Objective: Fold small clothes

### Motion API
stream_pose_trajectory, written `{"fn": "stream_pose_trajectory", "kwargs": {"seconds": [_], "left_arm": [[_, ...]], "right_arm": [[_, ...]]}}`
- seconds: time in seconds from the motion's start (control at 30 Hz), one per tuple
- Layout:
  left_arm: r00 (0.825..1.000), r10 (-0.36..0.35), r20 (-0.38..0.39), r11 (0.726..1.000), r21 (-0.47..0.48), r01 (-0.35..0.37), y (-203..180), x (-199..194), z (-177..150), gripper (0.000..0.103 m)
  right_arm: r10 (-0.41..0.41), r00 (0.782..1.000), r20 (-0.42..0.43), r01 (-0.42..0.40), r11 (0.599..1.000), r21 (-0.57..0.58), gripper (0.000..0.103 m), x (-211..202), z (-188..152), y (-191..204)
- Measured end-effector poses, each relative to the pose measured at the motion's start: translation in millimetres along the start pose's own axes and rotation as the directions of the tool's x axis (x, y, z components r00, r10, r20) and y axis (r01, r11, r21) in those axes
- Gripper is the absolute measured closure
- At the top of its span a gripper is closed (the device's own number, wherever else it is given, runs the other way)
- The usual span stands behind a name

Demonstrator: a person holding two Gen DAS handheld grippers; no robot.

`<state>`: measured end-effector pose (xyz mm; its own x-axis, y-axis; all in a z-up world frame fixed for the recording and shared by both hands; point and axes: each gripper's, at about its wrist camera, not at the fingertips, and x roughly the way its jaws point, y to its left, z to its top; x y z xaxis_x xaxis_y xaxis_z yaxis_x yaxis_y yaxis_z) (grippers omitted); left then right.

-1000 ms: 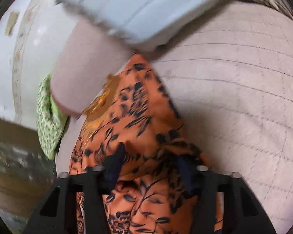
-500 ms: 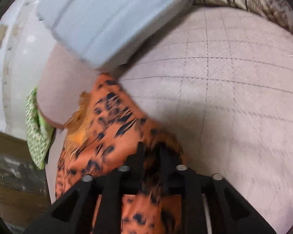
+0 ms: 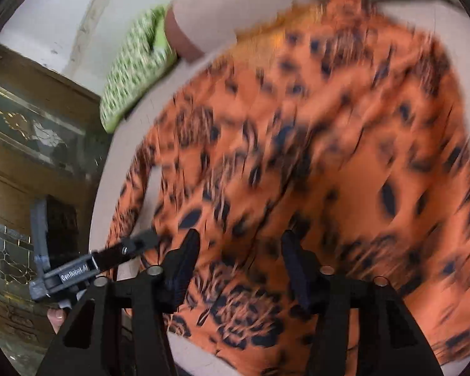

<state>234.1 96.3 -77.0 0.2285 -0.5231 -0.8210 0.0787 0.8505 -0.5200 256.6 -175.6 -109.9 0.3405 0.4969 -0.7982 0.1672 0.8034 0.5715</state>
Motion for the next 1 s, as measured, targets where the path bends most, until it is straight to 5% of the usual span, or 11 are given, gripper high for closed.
{"fn": "stream_pose_trajectory", "kwargs": {"seconds": [0.1,0.2,0.33,0.5,0.57,0.7,0.8,0.9,1.0], "left_arm": [[0.999,0.022,-0.031,1.000,0.001,-0.022,0,9,6,0.086],[1.000,-0.005,-0.031,0.999,-0.049,0.004,5,13,13,0.094],[0.997,-0.069,-0.025,0.988,-0.142,0.064,19,15,21,0.095],[0.999,-0.042,-0.035,0.993,-0.113,0.037,22,10,18,0.095],[0.998,-0.049,-0.029,0.994,-0.099,0.046,20,7,19,0.096],[0.998,-0.057,-0.010,0.997,-0.053,0.057,15,-15,16,0.096],[0.998,0.055,-0.013,0.998,-0.016,-0.056,12,-12,14,0.093],[0.984,0.175,-0.032,0.984,0.030,-0.174,6,0,11,0.088],[0.987,0.161,0.004,0.986,0.045,-0.161,2,-17,10,0.081]], "right_arm": [[0.015,0.998,-0.056,-0.013,1.000,0.025,0.057,26,-17,4],[-0.011,0.997,-0.083,0.011,1.000,0.001,0.058,45,-23,13],[-0.031,0.996,-0.085,0.029,0.999,-0.025,0.073,44,-30,28],[-0.150,0.983,-0.105,0.144,0.988,-0.063,0.073,55,-42,47],[-0.180,0.980,-0.089,0.171,0.981,-0.096,0.096,53,-44,51],[-0.139,0.989,-0.043,0.136,0.988,-0.069,0.097,24,-47,57],[-0.100,0.995,-0.023,0.098,0.992,-0.082,0.096,0,-54,63],[-0.123,0.988,-0.096,0.114,0.988,-0.100,0.090,22,-64,58],[-0.142,0.981,-0.129,0.135,0.989,-0.067,0.083,43,-67,50]]}}
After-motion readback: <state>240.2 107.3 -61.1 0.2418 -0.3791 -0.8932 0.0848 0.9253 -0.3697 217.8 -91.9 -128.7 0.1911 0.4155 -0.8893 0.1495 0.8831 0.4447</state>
